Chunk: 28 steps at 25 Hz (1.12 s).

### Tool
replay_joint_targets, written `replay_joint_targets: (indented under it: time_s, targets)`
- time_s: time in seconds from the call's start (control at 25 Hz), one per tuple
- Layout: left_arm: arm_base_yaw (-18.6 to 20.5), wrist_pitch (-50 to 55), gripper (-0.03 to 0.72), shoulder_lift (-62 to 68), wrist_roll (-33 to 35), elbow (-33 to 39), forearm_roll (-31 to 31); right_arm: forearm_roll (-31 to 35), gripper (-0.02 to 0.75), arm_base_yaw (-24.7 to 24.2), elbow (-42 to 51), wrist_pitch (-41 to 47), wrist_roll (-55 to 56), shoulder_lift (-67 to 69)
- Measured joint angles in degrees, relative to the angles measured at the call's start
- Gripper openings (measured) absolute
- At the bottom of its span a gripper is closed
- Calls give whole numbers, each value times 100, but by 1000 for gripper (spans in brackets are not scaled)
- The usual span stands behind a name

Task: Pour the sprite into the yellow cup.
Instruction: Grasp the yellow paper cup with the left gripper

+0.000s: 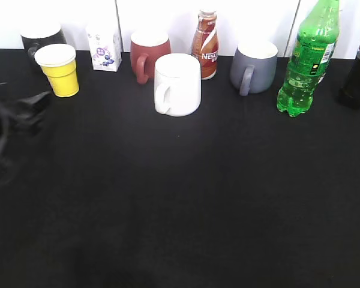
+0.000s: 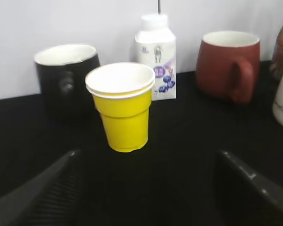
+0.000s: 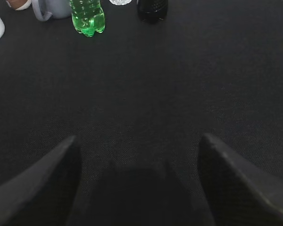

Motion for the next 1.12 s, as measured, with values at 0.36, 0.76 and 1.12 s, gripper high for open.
replay_joint_targets:
  time_s: [0.36,0.76,1.12]
  targets:
    - [-7,435,666,1952,-23,-2356,-39,122,585,0,0,0,0,0]
    - [-7,784,659,2951,-285,-3729,-27,126,585,0,0,0,0,0]
    - [-8,405,627,3209,-384,-3912,-10,137,585,0,0,0,0,0]
